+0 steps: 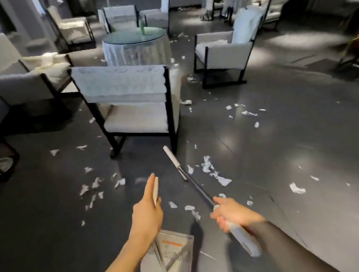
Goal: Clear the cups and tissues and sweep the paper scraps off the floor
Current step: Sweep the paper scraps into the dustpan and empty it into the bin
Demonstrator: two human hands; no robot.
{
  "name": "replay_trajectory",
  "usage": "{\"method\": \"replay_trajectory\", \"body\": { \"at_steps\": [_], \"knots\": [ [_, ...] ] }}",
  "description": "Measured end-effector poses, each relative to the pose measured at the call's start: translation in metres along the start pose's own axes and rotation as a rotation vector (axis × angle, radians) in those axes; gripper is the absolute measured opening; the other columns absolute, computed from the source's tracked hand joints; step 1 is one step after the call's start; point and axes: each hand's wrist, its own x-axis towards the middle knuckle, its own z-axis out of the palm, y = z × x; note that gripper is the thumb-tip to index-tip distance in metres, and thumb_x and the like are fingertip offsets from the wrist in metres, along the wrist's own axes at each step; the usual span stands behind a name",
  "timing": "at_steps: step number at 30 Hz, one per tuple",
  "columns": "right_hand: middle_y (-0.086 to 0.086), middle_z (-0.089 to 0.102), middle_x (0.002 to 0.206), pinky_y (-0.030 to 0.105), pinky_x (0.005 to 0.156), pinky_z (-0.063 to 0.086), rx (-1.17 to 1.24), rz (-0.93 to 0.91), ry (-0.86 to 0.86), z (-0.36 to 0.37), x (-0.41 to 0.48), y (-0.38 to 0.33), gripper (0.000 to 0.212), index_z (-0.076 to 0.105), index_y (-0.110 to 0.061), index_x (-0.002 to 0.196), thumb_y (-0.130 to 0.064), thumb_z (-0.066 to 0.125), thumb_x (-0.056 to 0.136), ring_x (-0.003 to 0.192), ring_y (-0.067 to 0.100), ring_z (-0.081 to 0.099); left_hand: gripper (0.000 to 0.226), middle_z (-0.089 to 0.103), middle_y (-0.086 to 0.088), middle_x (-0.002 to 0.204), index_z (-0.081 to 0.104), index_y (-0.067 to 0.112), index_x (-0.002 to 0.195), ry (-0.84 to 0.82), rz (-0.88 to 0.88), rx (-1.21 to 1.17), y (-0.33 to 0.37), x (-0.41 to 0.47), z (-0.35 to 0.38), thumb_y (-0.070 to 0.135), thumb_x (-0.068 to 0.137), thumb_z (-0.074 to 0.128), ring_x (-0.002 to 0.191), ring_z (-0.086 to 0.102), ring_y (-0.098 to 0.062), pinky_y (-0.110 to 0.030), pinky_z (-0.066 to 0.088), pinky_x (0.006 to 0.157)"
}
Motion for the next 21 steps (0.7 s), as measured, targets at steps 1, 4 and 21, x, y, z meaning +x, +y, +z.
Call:
{"method": "replay_trajectory", "body": {
  "at_steps": [1,4,21],
  "knots": [
    [0.004,0.04,0.056,0.015,0.035,0.026,0.007,0.01,0.04,-0.035,0.003,-0.001,0.064,0.025,-0.014,0.147,0.008,0.046,0.09,0.032,0.008,0.035,0.068,0.055,0.004,0.064,0.017,0.038,0.148,-0.007,0.012,0.011,0.019,0.011,0.02,0.007,0.095,0.044,0.048,0.054,-0.012,-0.01,0.034,0.039],
    [0.007,0.043,0.06,0.013,0.035,0.028,0.039,0.032,0.127,-0.128,0.005,-0.007,0.06,0.028,-0.009,0.147,0.005,0.046,0.092,0.029,0.006,0.036,0.065,0.064,-0.01,0.077,0.017,0.036,0.149,-0.007,0.048,0.026,0.078,0.046,0.071,0.01,0.095,0.044,0.05,0.054,-0.013,-0.012,0.034,0.04],
    [0.005,0.043,0.055,0.015,0.031,0.032,0.337,-0.017,0.293,-0.502,0.132,-0.139,0.043,0.043,-0.021,0.122,0.007,0.045,0.089,0.034,0.006,0.039,0.062,0.054,-0.02,0.127,0.016,0.04,0.147,-0.132,0.201,-0.105,0.374,0.337,0.332,0.015,0.097,0.042,0.062,0.058,-0.016,-0.02,0.038,0.043]
  ]
}}
